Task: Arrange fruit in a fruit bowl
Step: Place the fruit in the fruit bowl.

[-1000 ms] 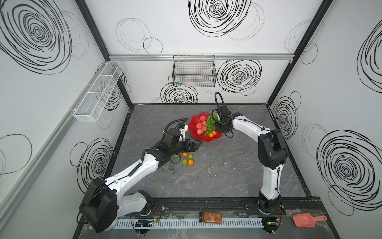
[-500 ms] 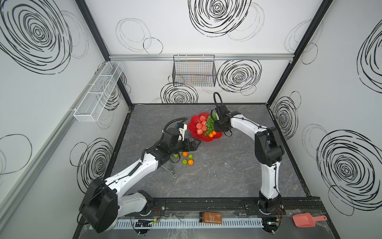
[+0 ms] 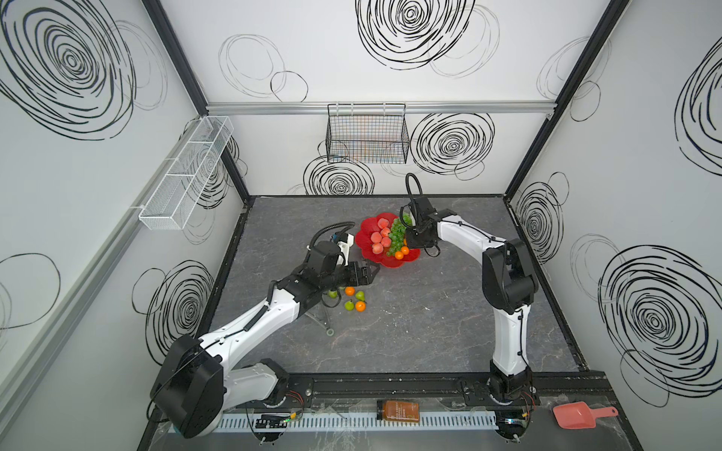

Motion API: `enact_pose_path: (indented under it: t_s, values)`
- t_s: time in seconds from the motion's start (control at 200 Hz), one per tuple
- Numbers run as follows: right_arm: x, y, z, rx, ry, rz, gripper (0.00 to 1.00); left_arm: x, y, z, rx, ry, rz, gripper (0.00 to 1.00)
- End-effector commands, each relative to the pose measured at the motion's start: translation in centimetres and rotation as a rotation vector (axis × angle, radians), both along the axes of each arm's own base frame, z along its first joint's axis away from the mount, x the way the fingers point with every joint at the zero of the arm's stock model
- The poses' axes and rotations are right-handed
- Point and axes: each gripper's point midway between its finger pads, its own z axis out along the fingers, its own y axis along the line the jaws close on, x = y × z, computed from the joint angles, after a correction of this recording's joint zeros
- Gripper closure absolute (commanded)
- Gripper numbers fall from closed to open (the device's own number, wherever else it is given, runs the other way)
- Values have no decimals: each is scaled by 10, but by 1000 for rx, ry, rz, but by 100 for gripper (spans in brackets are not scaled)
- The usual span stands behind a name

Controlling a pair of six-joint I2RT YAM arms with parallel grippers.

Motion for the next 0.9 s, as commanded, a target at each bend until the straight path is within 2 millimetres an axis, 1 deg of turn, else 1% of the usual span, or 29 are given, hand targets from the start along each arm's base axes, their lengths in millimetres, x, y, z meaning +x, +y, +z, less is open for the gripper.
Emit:
enact_pose_path:
  t_s: [0.0, 0.145, 0.22, 0.36, 0.52, 0.69, 0.805, 0.896]
  values:
    - [2, -3, 0, -16, 14, -1, 57, 6, 0, 13, -24, -53, -4, 4]
    - [2, -4, 0, -15, 15, -3, 56, 5, 1, 13, -23, -53, -1, 4]
    - [2, -4, 4, -14, 9, -1, 56, 4, 2, 15, -23, -53, -1, 4]
    - [2, -3, 21, 4, -20, 1, 57, -1, 6, 20, -21, -59, 7, 4]
    - [-4, -1, 42, 24, -55, 4, 57, -14, 18, 22, 3, -60, 22, 4]
    - [-21, 5, 63, 63, -91, 11, 57, -31, 35, 22, 30, -53, 55, 4]
    - [-41, 14, 74, 85, -98, 32, 56, -42, 48, 18, 49, -32, 87, 4]
    - [-59, 22, 76, 83, -98, 61, 56, -50, 56, 16, 58, -19, 106, 4]
